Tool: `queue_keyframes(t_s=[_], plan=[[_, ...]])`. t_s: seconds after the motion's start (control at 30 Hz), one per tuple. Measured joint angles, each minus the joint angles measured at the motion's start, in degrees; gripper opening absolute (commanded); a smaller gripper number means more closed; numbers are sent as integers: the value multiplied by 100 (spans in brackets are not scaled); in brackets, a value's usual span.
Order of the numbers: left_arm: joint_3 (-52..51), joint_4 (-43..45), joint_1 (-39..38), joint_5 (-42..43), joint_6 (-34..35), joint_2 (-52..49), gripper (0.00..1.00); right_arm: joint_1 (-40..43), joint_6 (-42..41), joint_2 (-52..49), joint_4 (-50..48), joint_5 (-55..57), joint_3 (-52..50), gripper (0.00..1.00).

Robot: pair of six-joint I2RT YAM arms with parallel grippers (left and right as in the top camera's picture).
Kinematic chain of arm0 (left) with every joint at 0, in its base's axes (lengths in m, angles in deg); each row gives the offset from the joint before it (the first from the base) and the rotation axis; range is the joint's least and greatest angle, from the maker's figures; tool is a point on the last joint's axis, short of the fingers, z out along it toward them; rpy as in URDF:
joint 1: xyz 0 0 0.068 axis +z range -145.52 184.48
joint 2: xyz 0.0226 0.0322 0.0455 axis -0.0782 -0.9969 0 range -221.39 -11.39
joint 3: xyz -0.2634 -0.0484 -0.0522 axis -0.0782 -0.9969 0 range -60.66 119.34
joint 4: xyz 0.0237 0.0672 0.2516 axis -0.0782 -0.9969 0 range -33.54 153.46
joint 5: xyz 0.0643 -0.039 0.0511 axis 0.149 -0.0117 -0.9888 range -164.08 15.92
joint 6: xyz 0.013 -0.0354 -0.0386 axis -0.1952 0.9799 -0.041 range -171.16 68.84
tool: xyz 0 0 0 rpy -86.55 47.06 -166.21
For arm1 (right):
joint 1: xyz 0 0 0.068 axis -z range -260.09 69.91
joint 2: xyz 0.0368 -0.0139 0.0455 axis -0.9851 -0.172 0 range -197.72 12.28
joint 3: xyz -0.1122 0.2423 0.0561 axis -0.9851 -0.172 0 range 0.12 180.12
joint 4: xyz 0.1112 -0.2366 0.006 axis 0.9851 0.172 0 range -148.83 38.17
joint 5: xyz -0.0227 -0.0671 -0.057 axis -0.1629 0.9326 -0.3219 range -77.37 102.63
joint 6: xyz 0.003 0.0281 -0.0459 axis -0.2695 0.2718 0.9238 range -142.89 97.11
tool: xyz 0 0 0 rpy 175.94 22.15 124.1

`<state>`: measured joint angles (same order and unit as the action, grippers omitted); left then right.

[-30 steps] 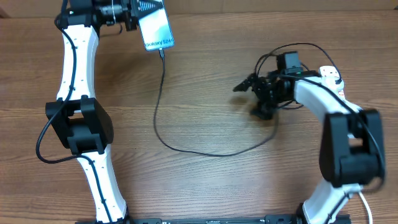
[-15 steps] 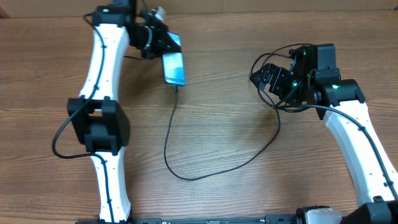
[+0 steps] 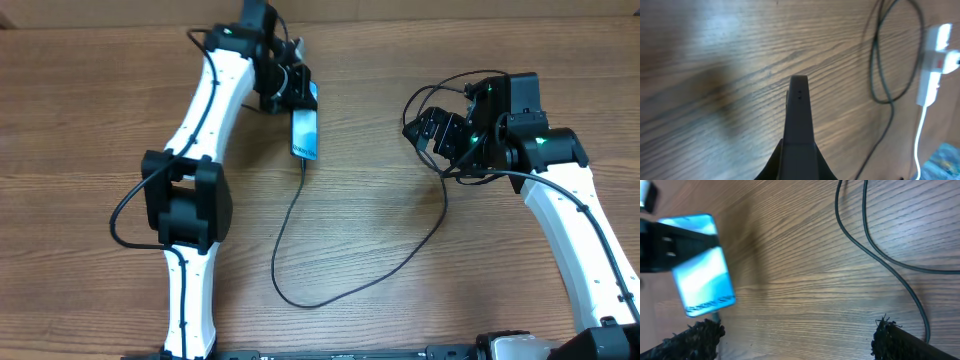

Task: Plug charger to phone and switch on socket
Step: 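Lower the phone flat onto the table with the left gripper and release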

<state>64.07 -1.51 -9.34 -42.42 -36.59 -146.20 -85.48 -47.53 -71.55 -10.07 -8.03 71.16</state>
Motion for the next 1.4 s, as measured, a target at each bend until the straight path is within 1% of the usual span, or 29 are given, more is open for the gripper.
queue_keyframes(t_s=[0.17, 0.37, 0.5, 0.77, 0.83, 0.87, 0.93, 1.23, 1.4], plan=[[-813, 739, -136, -7, 525, 0, 4, 0, -26, 0, 9, 13, 0, 100], [-1648, 1602, -188, 251, 1150, 0, 4, 0, -42, 0, 7, 33, 0, 100], [-2052, 2022, -223, 286, 1316, 0, 4, 0, -48, 0, 7, 59, 0, 100], [-2210, 2118, -323, 354, 1381, 0, 5, 0, -61, 0, 11, 74, 0, 100], [-2210, 2118, -326, 354, 1381, 0, 12, 0, -63, 0, 13, 79, 0, 100], [-2210, 2122, -326, 354, 1381, 0, 19, 0, -61, 0, 11, 76, 0, 100], [-2210, 2129, -323, 343, 1388, 0, 23, 0, -63, 0, 13, 76, 0, 100], [-2212, 2129, -326, 348, 1381, 0, 22, 0, -59, 0, 9, 76, 0, 100], [-2210, 2129, -326, 352, 1379, 0, 23, 0, -61, 0, 11, 76, 0, 100]])
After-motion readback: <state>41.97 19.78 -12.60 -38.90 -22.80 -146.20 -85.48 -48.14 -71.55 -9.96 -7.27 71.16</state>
